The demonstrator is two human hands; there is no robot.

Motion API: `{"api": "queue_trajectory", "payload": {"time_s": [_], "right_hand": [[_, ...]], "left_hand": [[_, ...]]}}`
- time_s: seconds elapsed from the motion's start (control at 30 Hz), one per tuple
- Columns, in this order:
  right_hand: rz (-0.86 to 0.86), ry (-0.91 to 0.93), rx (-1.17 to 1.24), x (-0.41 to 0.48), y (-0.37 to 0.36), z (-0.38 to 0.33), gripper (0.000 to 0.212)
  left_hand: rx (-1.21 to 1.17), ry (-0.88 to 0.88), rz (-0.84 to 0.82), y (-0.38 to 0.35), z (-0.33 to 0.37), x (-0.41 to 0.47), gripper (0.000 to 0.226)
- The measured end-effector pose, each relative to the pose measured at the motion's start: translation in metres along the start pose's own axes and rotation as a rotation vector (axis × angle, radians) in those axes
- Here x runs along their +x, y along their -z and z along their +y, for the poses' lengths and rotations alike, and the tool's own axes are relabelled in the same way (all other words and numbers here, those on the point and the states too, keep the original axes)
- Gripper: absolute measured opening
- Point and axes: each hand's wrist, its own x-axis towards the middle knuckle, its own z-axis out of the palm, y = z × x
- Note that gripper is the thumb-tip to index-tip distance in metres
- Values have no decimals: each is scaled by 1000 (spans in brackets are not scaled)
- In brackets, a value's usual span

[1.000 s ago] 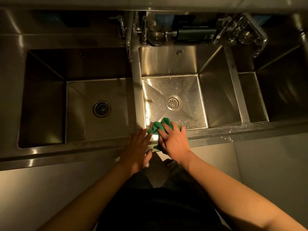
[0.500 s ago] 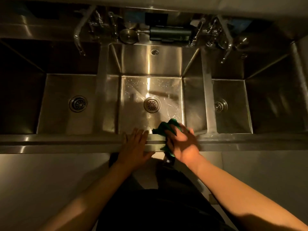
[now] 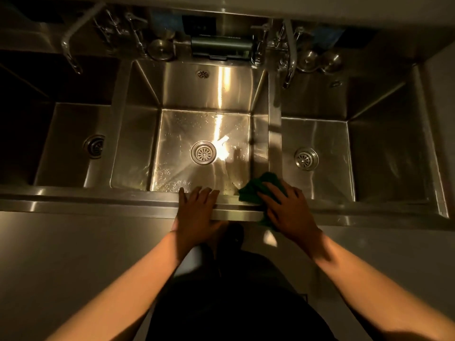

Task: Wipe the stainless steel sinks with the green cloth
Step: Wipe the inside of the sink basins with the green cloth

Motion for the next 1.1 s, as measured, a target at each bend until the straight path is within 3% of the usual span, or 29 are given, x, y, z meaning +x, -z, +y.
{"api": "queue_trajectory", "payload": {"time_s": [0.17,0.37,0.57,0.93,1.1], "right_hand": [[81,-133,32,-10,-7,4,54],[54,-229,53,0,-11,-5,54],[31,-350,169,27,-6,2,62],[233,-303,244,111,19,41,60],[160,-335,117,169,44,64,64]], "left_hand": [[17,-44,-12,-5,11,11,93],[-95,-142,-39,-13,34,33,81],[-50,-114,-22,-13,33,61,71],[-147,-77,-17,-21,23,75,71],[-178,-195,-31,-7,34,92,73]]}}
